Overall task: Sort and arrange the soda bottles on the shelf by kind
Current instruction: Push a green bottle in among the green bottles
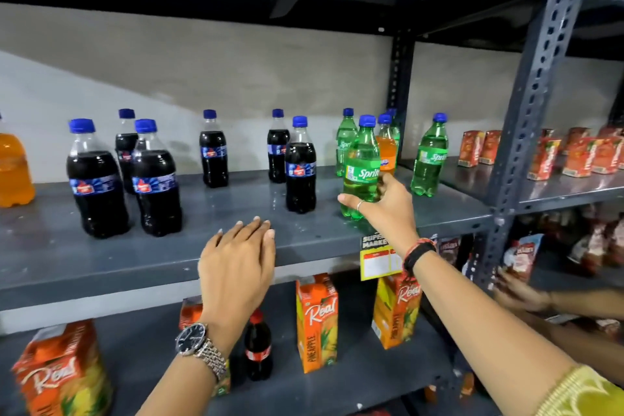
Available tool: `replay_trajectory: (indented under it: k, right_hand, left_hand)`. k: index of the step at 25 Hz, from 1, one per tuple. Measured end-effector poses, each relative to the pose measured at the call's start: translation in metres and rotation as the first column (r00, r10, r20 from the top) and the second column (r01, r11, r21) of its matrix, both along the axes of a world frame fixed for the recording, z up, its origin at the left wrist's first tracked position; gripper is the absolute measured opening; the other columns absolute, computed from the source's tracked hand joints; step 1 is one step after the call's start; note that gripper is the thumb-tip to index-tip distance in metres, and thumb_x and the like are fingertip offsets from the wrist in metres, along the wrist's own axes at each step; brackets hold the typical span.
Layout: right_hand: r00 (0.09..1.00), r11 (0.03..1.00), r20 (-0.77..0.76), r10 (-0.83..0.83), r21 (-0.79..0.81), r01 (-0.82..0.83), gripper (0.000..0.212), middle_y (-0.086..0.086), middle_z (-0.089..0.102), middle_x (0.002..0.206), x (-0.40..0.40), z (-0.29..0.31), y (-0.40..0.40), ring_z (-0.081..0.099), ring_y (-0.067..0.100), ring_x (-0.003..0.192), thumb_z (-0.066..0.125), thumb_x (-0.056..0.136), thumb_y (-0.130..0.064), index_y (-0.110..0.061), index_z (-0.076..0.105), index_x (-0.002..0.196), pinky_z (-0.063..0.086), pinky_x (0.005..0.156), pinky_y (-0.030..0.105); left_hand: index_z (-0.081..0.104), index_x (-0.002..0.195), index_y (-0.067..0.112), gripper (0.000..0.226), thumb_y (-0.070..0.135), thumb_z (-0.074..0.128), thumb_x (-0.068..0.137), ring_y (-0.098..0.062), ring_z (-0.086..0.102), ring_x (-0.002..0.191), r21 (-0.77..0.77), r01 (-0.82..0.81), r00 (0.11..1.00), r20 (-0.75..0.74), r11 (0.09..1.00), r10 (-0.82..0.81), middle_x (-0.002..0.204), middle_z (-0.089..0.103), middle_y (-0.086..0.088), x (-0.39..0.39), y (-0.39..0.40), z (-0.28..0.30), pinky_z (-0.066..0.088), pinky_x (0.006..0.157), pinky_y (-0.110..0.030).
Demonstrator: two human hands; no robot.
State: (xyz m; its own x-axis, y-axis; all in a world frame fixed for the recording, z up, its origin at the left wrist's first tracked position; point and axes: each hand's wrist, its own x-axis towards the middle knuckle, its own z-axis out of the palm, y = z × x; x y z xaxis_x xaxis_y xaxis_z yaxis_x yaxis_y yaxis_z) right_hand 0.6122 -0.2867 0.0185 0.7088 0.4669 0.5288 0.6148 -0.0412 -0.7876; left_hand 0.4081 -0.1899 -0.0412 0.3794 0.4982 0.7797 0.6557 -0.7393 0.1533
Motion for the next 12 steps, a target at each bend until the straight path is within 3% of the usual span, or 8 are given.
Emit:
replay_trajectory:
  k: [5, 9, 12]
  right_hand:
    - [0.994, 0.991, 0.014, 0.105, -0.083, -0.103, 0.079, 0.005, 0.064, 0.119, 0.027, 0.005, 0.013, 0.061, 0.018, 0.109, 0.085, 0.057, -0.041, -0.010, 0.051, 0.122, 0.047, 0.090, 0.027]
    - [0.977, 0.974, 0.030, 0.212, -0.091, -0.208, 0.077, 0.005, 0.067, 0.113, 0.036, 0.001, 0.020, 0.064, 0.016, 0.102, 0.087, 0.053, -0.040, -0.010, 0.053, 0.115, 0.051, 0.091, 0.029]
    - [0.953, 0.953, 0.053, 0.299, -0.061, -0.296, 0.069, 0.005, 0.066, 0.111, 0.041, 0.001, 0.005, 0.057, 0.006, 0.094, 0.086, 0.059, -0.025, -0.007, 0.055, 0.118, 0.046, 0.084, 0.017]
  left_hand:
    - [0.074, 0.097, 0.016, 0.039, 0.030, 0.038, 0.091, -0.021, 0.067, 0.103, 0.018, -0.098, 0.994, 0.055, 0.995, 0.097, 0.105, 0.073, -0.002, 0.007, -0.002, -0.003, 0.049, 0.088, -0.039]
    - [0.073, 0.099, 0.016, 0.035, 0.028, 0.042, 0.090, -0.020, 0.067, 0.103, 0.031, -0.163, 0.984, 0.077, 0.986, 0.160, 0.105, 0.073, 0.000, 0.009, -0.009, -0.004, 0.045, 0.084, -0.035]
    - [0.072, 0.101, 0.019, 0.036, 0.031, 0.040, 0.089, -0.019, 0.066, 0.105, 0.010, -0.192, 0.978, 0.087, 0.981, 0.190, 0.107, 0.073, 0.002, 0.010, -0.012, -0.005, 0.042, 0.083, -0.034]
